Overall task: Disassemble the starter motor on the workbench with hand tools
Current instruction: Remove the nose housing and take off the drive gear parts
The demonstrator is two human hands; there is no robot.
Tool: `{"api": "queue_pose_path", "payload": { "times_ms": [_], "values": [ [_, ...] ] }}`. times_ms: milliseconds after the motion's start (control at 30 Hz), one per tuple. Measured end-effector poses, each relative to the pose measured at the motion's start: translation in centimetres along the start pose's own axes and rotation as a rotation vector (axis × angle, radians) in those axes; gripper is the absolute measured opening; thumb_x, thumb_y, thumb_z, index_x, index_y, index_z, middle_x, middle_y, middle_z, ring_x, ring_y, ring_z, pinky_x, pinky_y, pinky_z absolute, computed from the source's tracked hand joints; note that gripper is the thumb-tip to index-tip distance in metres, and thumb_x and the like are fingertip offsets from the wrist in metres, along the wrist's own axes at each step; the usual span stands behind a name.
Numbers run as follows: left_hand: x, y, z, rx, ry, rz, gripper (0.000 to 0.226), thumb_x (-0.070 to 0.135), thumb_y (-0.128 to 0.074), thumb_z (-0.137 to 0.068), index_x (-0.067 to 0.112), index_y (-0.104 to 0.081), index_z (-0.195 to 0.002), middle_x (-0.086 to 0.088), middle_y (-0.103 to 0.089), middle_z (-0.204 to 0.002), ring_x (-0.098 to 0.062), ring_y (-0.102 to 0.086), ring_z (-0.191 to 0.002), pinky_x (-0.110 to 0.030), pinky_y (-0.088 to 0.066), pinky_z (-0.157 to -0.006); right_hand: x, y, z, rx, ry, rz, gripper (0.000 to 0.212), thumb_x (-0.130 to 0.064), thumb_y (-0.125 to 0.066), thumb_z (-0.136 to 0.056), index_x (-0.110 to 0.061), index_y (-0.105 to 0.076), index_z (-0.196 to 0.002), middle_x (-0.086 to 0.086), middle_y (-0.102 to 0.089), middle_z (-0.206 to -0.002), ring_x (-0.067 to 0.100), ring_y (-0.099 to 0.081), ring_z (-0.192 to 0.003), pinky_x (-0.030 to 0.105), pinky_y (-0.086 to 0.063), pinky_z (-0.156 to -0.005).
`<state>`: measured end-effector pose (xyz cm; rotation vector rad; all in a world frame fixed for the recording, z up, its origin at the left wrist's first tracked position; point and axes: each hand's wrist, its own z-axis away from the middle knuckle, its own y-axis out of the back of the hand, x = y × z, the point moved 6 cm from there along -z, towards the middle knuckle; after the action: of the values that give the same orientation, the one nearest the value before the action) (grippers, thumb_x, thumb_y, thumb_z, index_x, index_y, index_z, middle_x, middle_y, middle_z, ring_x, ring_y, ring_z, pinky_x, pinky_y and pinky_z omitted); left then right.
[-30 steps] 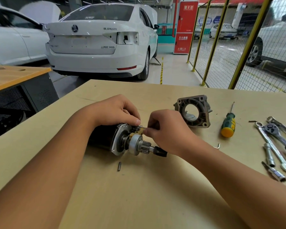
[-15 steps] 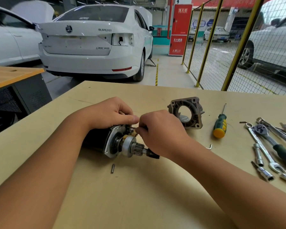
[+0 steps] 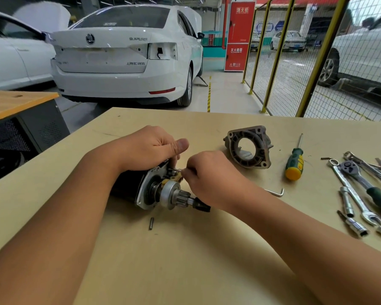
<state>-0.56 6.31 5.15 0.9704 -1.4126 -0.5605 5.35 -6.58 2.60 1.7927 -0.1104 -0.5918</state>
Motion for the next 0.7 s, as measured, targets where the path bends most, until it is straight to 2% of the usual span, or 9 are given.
{"api": "queue_pose_path", "payload": {
  "times_ms": [67,133,167,233,367,467,567,700],
  "values": [
    [-0.1,0.3,0.0,0.022,0.0,-0.024,0.066,0.078,-0.046,-0.088,0.023,-0.078,-0.068,0.007,-0.077,-0.091,-0.01,-0.071,-0.091,-0.04,-0.055,-0.086,0.1,0.3,0.1,0.03,-0.007,-0.012,0.024,-0.032,-0.056,-0.1,-0.016,-0.069,-0.087,0.006,-0.064,-0.083,0.028,-0.062,-0.076,0.038,-0.054,-0.068],
    [-0.4,0.7,0.0,0.033,0.023,-0.045,0.046,0.066,-0.057,-0.092,0.028,-0.079,-0.077,0.001,-0.076,-0.089,-0.019,-0.071,-0.089,-0.046,-0.057,-0.086,0.1,0.7,0.3,0.09,-0.006,-0.025,0.015,-0.033,-0.063,-0.095,-0.022,-0.073,-0.093,0.003,-0.068,-0.088,0.026,-0.065,-0.081,0.04,-0.057,-0.072],
    [-0.9,1.0,0.1,0.034,0.04,-0.06,0.032,0.058,-0.063,-0.095,0.033,-0.079,-0.083,0.004,-0.076,-0.088,-0.016,-0.071,-0.088,-0.046,-0.057,-0.086,0.1,0.8,0.4,0.11,-0.003,-0.032,0.013,-0.034,-0.066,-0.094,-0.023,-0.074,-0.092,0.001,-0.069,-0.089,0.025,-0.065,-0.081,0.04,-0.057,-0.072],
    [-2.1,1.4,0.5,0.006,0.104,-0.093,0.011,0.051,-0.071,-0.093,0.043,-0.077,-0.093,0.019,-0.074,-0.088,0.0,-0.068,-0.083,-0.037,-0.055,-0.085,0.3,0.7,0.4,0.121,0.001,-0.054,0.014,-0.036,-0.069,-0.093,-0.023,-0.074,-0.09,-0.001,-0.069,-0.085,0.022,-0.064,-0.079,0.039,-0.057,-0.071],
    [-3.2,1.2,1.3,-0.1,0.248,-0.059,0.036,0.067,-0.069,-0.07,0.047,-0.077,-0.099,0.02,-0.075,-0.096,-0.001,-0.07,-0.092,-0.032,-0.052,-0.088,0.4,0.4,0.3,0.102,0.0,-0.112,0.014,-0.035,-0.07,-0.093,-0.022,-0.074,-0.09,-0.002,-0.067,-0.081,0.018,-0.062,-0.074,0.036,-0.056,-0.068],
    [-2.7,0.9,1.4,-0.134,0.242,0.002,0.037,0.058,-0.071,-0.069,0.039,-0.079,-0.1,0.017,-0.077,-0.096,-0.002,-0.071,-0.091,-0.031,-0.054,-0.091,0.2,0.6,0.5,0.1,0.017,-0.059,0.018,-0.03,-0.063,-0.095,-0.017,-0.071,-0.086,-0.001,-0.06,-0.081,0.019,-0.058,-0.075,0.034,-0.05,-0.067],
    [-2.6,0.9,1.4,-0.125,0.229,0.042,0.036,0.051,-0.073,-0.07,0.034,-0.081,-0.1,0.012,-0.079,-0.096,-0.005,-0.073,-0.091,-0.032,-0.055,-0.092,0.2,0.5,0.5,0.033,0.023,0.005,0.027,-0.021,-0.05,-0.098,-0.007,-0.071,-0.089,0.008,-0.064,-0.088,0.025,-0.059,-0.081,0.04,-0.052,-0.075],
    [-2.5,0.9,1.4,-0.121,0.22,0.046,0.032,0.046,-0.074,-0.07,0.033,-0.082,-0.098,0.01,-0.079,-0.095,-0.008,-0.073,-0.092,-0.038,-0.057,-0.095,-0.1,0.5,0.5,-0.021,0.013,0.076,0.021,-0.026,-0.056,-0.1,-0.014,-0.073,-0.095,0.007,-0.068,-0.093,0.026,-0.064,-0.081,0.041,-0.058,-0.074]
  ]
}}
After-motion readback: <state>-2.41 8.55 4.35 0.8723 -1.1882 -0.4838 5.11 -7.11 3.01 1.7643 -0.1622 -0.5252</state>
